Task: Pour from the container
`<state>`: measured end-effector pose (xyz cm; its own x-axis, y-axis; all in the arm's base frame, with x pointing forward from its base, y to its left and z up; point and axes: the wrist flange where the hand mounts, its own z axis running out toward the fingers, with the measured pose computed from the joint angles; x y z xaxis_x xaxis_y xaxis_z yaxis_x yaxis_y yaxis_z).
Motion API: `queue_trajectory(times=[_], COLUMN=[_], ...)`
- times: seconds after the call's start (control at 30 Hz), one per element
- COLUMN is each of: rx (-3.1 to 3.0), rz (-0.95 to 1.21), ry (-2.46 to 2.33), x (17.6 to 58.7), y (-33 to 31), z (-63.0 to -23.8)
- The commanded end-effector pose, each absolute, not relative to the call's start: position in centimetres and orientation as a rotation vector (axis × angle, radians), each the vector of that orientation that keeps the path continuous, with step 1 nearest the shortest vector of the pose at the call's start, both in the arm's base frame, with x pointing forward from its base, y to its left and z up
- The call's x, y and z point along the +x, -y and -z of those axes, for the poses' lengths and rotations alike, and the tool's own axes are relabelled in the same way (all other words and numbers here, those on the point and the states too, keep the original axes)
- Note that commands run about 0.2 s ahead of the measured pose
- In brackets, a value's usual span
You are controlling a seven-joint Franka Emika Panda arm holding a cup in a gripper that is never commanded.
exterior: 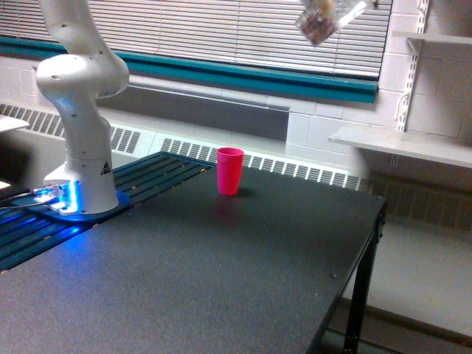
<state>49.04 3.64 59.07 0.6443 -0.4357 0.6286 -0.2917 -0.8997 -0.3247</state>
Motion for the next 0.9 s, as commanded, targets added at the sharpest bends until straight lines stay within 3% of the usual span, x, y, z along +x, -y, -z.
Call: queue_trajectory(times=[0.03,0.9], rx=[-2.737,-2.82], rz=[1.069,0.917], ry=[-0.374,0.152], x=[47.3,41.6], y=[-6.9,-15.7], z=[-56.8,-50.4])
